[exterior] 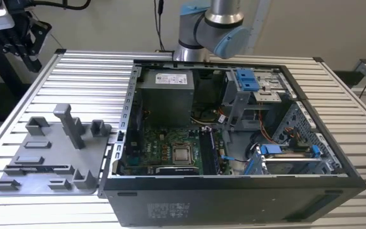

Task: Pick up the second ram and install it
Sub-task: 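Reach for the second ram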

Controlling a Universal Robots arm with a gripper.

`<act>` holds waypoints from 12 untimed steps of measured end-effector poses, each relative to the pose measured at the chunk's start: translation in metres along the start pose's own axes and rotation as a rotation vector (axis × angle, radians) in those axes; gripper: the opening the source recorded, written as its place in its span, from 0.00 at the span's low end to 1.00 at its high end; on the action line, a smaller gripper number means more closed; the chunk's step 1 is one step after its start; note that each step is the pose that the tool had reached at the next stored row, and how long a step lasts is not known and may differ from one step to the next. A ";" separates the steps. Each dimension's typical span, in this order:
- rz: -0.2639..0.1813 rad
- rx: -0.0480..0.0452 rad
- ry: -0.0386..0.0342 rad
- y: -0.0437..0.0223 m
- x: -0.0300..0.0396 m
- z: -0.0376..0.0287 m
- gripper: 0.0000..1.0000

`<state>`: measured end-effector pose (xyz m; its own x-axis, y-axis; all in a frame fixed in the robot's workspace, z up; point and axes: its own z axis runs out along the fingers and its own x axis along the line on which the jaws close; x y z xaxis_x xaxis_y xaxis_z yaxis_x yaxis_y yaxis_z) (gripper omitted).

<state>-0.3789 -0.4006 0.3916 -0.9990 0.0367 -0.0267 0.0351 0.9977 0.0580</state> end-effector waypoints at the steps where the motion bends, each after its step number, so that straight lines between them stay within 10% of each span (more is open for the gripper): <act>1: 0.000 0.0001 0.0000 -0.0015 0.0003 0.0000 0.11; 12: 0.000 0.0001 0.0000 -0.0299 0.0038 -0.0003 0.11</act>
<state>-0.3838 -0.4303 0.3900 -0.9990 0.0367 -0.0267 0.0351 0.9977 0.0579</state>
